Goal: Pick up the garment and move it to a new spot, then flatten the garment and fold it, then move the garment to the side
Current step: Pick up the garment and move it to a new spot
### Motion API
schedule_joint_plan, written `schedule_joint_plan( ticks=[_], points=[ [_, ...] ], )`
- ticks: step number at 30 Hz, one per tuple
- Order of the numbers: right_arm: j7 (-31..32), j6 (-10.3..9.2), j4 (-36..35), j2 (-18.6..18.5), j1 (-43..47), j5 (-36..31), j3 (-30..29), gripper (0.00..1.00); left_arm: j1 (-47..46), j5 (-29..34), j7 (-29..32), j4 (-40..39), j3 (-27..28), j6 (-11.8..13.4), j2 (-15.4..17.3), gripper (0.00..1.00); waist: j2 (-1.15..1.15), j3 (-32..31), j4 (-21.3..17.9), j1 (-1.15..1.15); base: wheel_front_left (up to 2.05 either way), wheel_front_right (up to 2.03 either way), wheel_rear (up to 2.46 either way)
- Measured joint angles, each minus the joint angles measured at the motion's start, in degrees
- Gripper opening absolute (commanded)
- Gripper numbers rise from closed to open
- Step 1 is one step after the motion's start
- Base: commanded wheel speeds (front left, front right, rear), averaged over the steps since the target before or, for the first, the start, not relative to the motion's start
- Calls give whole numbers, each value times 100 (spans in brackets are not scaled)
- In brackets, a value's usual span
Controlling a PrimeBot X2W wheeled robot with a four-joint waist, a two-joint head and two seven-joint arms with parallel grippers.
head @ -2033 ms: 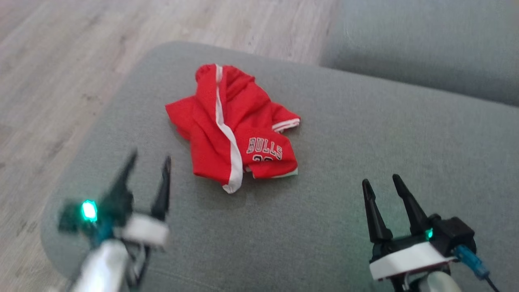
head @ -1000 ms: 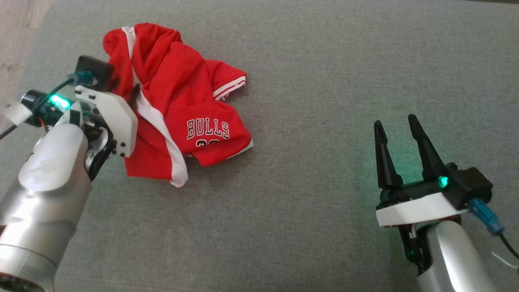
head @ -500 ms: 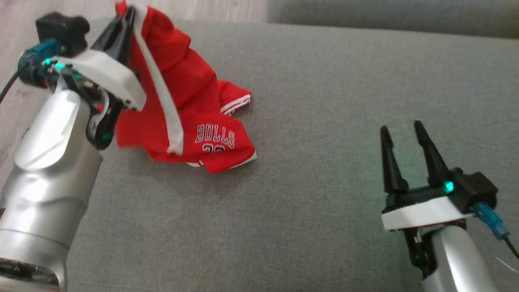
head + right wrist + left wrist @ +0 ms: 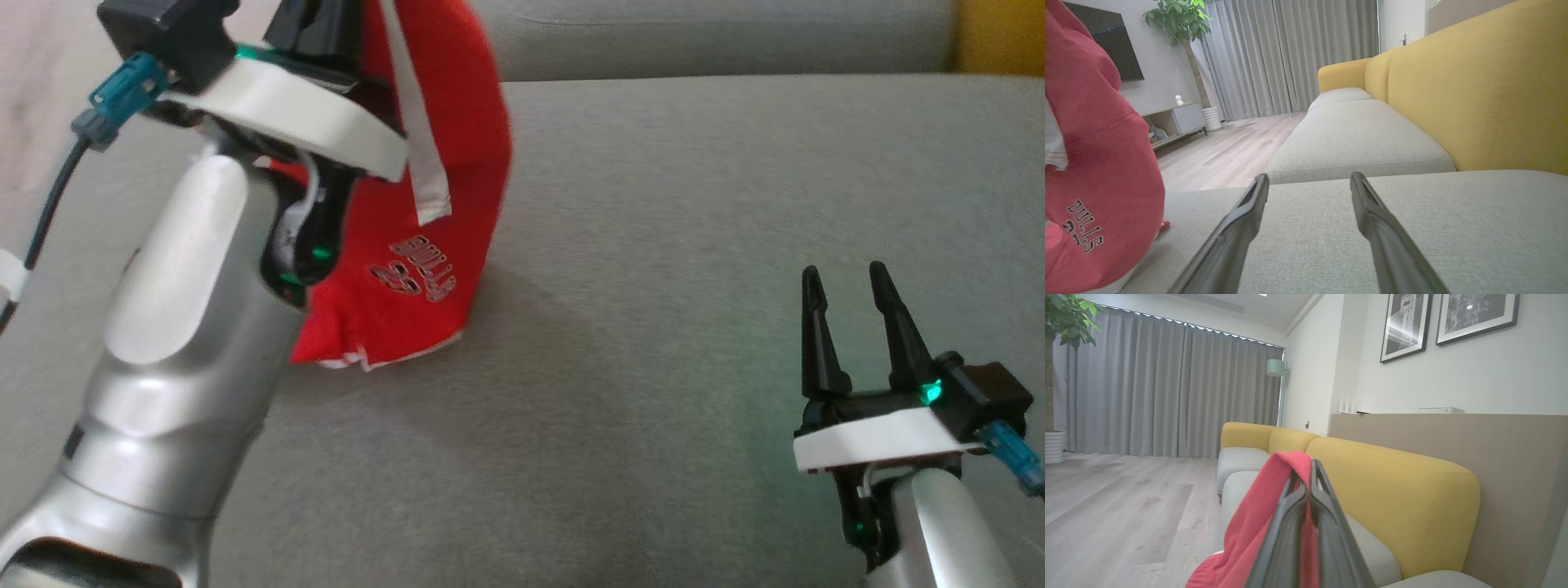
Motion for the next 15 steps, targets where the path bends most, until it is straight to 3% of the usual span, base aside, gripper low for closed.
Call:
schedule_joint_plan(
  ticks=[6, 15],
  points=[
    [0, 0, -169, 0, -146, 136, 125, 100, -20, 11, -12, -397, -53, 252, -289, 0, 0, 134, -584, 0, 0, 0, 0],
    [-1, 0, -593, -2, -478, 455, 508, 100, -513, 178, -319, -203, -264, 470, -759, 0, 0, 496, -1638, 1, 0, 0, 0]
  ],
)
